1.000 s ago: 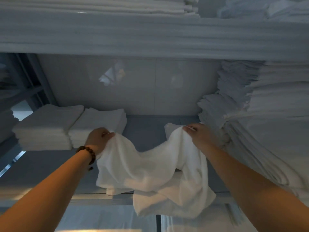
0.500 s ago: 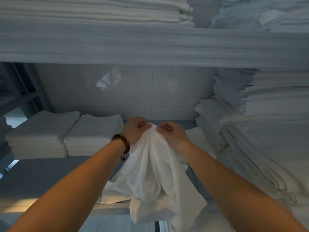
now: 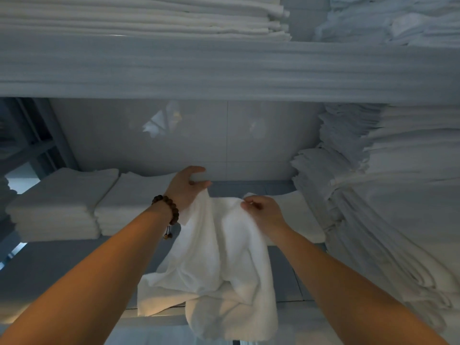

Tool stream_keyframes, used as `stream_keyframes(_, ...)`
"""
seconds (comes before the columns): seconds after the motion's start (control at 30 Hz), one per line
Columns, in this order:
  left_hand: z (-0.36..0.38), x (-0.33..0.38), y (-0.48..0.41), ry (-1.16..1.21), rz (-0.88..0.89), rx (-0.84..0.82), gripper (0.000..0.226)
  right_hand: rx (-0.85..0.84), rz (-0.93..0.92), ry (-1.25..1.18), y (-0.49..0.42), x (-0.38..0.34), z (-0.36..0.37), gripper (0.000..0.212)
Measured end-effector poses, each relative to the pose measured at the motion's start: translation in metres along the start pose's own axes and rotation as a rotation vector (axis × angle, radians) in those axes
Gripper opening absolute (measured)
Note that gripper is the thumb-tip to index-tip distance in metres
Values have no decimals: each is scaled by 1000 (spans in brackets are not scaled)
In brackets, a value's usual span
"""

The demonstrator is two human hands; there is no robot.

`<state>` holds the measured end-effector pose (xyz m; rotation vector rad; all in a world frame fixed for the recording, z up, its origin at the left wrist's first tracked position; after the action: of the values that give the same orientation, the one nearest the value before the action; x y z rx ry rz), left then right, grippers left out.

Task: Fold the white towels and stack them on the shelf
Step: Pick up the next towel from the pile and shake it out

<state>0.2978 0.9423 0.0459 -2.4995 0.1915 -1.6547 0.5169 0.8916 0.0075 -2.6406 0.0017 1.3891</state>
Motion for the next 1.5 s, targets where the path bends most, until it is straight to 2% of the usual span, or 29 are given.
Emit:
stream_keyframes(0.1,17,17,10,-18,107,-205,47,-74,-68,-78,-9,-30,5,19)
stream_keyframes(0.17,25,25,14,-84,145,-311,39,-114,-118,-78,-13,-51,12,21)
stream_keyframes(0.27,21,31,12,-176,157,-318,15,-45,-173,-75,-17,-68,16,12)
stream_keyframes(0.37,12,34,9,-246,172,-362,16,-40,-89,-118,-15,-65,26,8)
stream_keyframes(0.5,9,33,13,-340,205,-443,13,16,-43,-218,-14,-63,35,16)
stream_keyframes(0.63,-14,26,8,-226,218,-270,20,-61,-81,-240,-16,-70,40,10)
stream_keyframes(0.7,-32,18,2,-194,177,-171,17,-136,-110,-126,-16,-68,42,11)
stream_keyframes(0.8,-68,4,-11,-165,125,-3,21,-236,-110,98,-14,-51,47,26)
stream_keyframes(0.9,-104,-13,-19,-80,59,163,19,-234,-71,227,-11,-31,45,31)
stream_keyframes(0.97,-117,-23,-19,-62,26,192,15,-176,-54,228,-12,-28,40,34)
stream_keyframes(1.03,-116,-29,-15,-51,14,130,12,-123,-25,159,-15,-35,38,27)
stream_keyframes(1.13,-101,-28,-4,-17,17,-44,30,-135,-51,83,-20,-68,49,10)
stream_keyframes(1.23,-74,-15,8,-107,70,-275,42,-186,-153,102,-21,-103,69,17)
stream_keyframes(1.3,-57,-8,15,-215,104,-380,36,-202,-208,61,-19,-119,79,20)
stream_keyframes(1.4,-52,-4,16,-208,115,-364,30,-194,-232,30,-17,-129,82,26)
stream_keyframes(1.47,-61,-5,14,-188,108,-325,20,-207,-209,20,-18,-125,77,20)
stream_keyframes(1.5,-66,-7,13,-196,98,-296,22,-231,-182,-23,-18,-121,75,16)
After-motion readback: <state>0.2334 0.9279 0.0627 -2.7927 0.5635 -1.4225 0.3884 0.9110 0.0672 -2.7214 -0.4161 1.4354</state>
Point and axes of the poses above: each hand's wrist, its own y-axis away from the middle knuckle, its own z-axis out of the palm, x = y × z, the point moved 6 cm from there along -y, towards the middle knuckle, and after that the axes turned 5 degrees about y, right-handed, at the moved point
